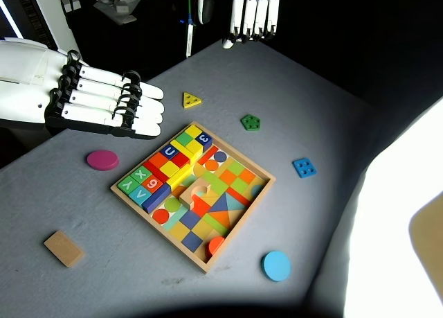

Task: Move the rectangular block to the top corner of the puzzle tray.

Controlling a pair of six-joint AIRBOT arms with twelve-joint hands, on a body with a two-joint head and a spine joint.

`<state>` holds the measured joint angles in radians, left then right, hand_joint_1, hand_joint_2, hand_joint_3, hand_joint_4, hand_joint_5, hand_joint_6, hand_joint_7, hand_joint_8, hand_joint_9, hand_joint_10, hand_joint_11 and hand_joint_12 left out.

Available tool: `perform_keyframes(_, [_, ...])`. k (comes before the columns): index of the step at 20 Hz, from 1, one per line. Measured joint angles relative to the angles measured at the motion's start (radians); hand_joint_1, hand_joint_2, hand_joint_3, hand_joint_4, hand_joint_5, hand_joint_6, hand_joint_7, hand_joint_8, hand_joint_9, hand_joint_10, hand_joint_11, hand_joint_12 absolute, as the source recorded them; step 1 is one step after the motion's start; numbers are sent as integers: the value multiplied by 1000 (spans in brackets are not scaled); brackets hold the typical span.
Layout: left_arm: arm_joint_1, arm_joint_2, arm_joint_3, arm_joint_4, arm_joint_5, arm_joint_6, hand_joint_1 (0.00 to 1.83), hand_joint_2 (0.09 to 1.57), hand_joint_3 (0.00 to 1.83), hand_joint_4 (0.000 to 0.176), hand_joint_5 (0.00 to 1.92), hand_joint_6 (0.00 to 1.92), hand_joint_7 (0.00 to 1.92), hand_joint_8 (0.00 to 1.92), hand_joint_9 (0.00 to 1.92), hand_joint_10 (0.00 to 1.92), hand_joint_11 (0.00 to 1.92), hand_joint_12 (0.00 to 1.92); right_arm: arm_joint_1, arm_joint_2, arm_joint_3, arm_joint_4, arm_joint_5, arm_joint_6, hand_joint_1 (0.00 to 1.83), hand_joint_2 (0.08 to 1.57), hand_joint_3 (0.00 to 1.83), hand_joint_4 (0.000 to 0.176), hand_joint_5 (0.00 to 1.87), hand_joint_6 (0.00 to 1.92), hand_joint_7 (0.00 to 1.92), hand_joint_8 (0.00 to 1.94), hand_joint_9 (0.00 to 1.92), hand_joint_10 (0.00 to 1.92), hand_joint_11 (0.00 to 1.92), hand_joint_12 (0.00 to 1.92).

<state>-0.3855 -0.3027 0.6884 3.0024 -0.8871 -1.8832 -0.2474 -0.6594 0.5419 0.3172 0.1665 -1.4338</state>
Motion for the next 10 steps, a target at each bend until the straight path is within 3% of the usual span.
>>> perform_keyframes(2, [0,0,0,0,10,1,0,1245,4,25,125,9,135,3,167,13,0,536,0,0,0,0,0,0,0,1058,77,2,15,6,0,0,0,0,0,0])
perform_keyframes(7, [-7,0,-2,0,3,0,21,1245,0,26,126,6,134,4,147,0,0,438,-5,0,0,0,4,-11,0,1059,68,0,9,4,0,0,0,0,0,0])
perform_keyframes(8, [-8,0,-2,0,5,0,3,1243,0,33,109,2,118,1,144,0,0,403,-7,-4,8,12,-1,-21,0,1059,67,0,10,4,0,0,0,0,0,0])
perform_keyframes(10, [-7,0,-2,0,4,0,16,1247,1,27,119,5,117,1,142,0,0,393,-7,-21,37,46,-2,-44,0,1059,63,3,29,12,0,0,0,0,0,0])
